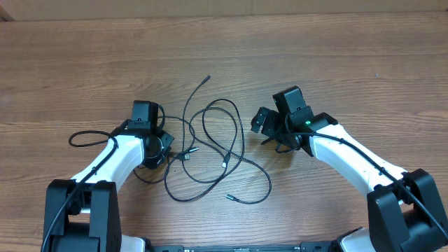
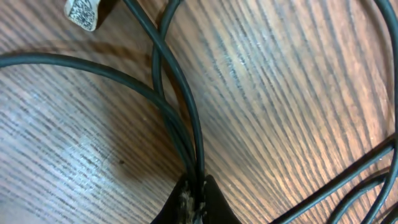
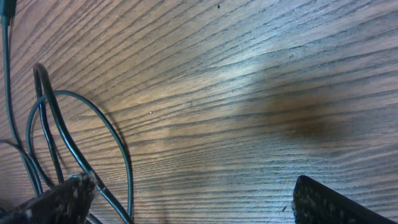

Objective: Untangle cables

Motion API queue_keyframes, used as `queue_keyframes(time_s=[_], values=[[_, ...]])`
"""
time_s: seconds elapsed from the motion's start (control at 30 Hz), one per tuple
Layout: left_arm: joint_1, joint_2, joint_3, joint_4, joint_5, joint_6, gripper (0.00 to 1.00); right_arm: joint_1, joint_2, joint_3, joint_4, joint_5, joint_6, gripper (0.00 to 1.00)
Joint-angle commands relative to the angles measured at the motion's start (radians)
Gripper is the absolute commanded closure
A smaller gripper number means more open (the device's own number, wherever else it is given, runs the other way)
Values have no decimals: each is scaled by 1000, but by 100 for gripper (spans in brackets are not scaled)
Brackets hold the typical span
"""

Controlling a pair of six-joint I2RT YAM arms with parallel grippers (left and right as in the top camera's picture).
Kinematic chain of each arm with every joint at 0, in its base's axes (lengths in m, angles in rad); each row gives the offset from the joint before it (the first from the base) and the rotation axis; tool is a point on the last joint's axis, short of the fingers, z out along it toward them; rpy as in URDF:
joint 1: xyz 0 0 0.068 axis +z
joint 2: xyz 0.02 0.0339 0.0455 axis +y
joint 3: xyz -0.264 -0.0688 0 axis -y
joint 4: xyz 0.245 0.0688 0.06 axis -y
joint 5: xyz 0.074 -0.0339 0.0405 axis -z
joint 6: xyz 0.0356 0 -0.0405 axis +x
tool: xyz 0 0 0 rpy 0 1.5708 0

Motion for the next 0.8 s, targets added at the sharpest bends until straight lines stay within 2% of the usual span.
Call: queue_keyframes(time_s=[0.0, 0.13, 0.77], values=[[6, 56, -41, 8, -34, 27, 96, -1, 5, -2, 3, 0, 0, 0], [5, 56, -41, 8, -75, 27, 96, -1, 5, -2, 3, 0, 0, 0], [4, 45, -9, 66, -46, 27, 96, -1, 5, -2, 3, 0, 0, 0]])
